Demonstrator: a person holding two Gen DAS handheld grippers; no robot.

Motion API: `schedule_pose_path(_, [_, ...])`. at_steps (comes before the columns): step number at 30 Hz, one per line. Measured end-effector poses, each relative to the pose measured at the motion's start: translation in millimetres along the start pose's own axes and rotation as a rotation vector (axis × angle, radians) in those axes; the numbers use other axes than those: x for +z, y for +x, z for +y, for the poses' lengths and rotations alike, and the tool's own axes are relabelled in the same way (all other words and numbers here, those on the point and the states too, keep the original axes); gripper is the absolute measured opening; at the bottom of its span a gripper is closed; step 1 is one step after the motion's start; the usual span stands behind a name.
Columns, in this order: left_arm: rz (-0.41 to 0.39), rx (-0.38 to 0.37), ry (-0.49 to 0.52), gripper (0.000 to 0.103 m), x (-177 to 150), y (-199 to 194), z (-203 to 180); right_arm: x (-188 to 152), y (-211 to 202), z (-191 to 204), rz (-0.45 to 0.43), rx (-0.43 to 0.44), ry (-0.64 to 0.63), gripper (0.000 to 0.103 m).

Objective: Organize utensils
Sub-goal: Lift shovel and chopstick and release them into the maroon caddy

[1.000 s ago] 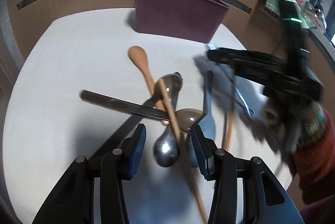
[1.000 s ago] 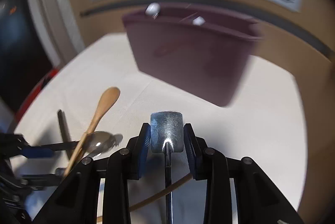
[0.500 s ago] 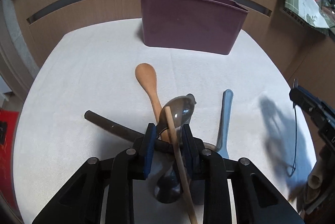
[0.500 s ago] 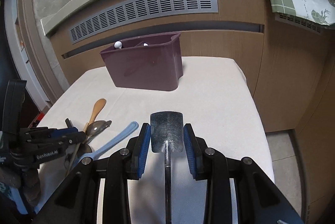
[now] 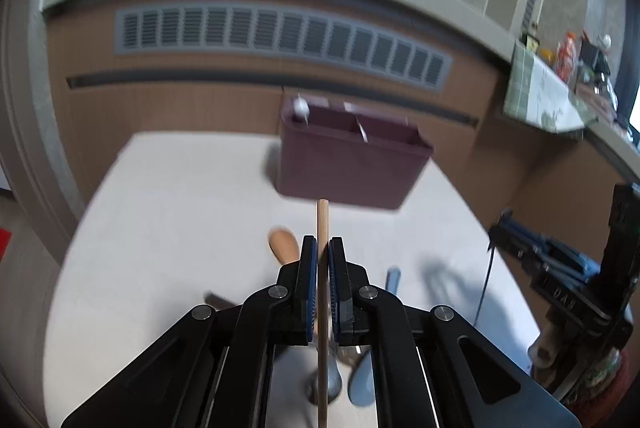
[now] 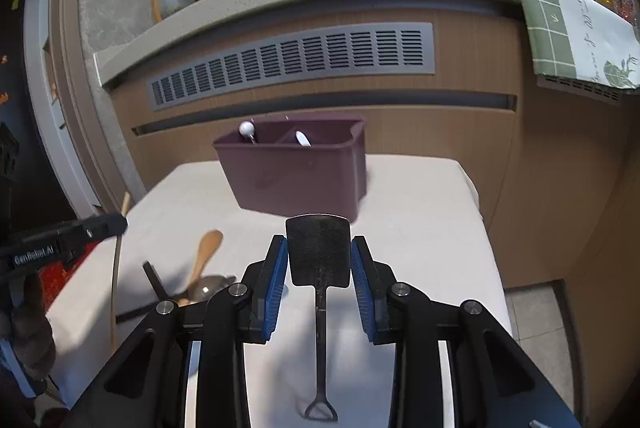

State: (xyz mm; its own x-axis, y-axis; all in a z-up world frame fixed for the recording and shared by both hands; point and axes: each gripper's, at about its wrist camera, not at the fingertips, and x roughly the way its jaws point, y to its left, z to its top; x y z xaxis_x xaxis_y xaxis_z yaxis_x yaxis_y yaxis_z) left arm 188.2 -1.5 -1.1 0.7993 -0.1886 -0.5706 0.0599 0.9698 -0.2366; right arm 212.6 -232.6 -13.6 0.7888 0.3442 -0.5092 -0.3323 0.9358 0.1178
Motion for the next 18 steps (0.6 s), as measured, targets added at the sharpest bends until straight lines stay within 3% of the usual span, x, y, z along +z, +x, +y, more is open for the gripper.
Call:
schedule_pose_path(4, [-0.092,-0.028,0.004,0.006,43,-8,-3,25,0,4,-0.035,0.015,-0.007,0.029])
schedule_pose_path(8, [-0.271,-0.091,0.029,0.006,125,-29,-14,103,-27,6,-0.227,0.025,-0.021,0.029])
schedule_pose_path(10, [-0.370,-0.080,0.034,0.006,163,-32,-21,147,-37,6,-0.308,0.012,-0.018,0.029])
schedule_pose_path(13, [-0.464,-0.071,0.050,0.006,196,-27,-28,192,-34,7,-0.346,0.002,-0.016,0.029])
schedule_pose_path(15, [-0.484,-0.069,0.060,0.006,204,-18,-25,208,-21,6,-0.354,-0.001,-0.015,0.029])
schedule_pose_path(18, [-0.447,-0.075,0.052,0.006,209,8,-17,213,10,6,-0.329,-0.009,-0.014,0.029])
